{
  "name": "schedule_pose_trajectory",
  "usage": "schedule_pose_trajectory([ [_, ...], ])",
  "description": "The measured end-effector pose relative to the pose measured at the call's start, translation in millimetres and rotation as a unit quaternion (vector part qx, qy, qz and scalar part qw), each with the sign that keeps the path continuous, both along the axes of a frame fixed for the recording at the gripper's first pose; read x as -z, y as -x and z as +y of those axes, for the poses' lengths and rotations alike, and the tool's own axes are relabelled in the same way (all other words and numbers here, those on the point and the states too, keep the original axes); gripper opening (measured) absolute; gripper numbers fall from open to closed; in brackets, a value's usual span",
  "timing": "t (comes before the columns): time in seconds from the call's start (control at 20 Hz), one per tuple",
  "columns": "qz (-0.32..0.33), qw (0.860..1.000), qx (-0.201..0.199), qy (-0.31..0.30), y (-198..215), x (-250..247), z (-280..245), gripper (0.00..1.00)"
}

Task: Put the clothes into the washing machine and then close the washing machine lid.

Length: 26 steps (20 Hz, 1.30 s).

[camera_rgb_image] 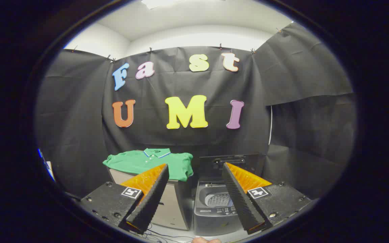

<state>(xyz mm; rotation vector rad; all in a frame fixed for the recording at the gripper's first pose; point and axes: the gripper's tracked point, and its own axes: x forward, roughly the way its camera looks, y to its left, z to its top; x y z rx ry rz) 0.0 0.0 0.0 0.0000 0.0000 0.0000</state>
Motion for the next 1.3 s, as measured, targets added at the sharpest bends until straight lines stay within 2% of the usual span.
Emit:
schedule_pose_trajectory([
  [0.4, 0.001, 1.0, -0.028, -0.007, -7, -15, 7, 0.99],
  [0.5, 0.005, 0.999, -0.041, -0.017, -10, -20, 13, 0.99],
  [0.7, 0.0, 0.997, -0.074, 0.003, -20, -26, 30, 0.99],
  [0.95, 0.032, 0.993, -0.117, 0.003, -42, -22, 66, 0.99],
  [1.3, 0.071, 0.992, -0.104, -0.015, -97, -44, 131, 0.99],
])
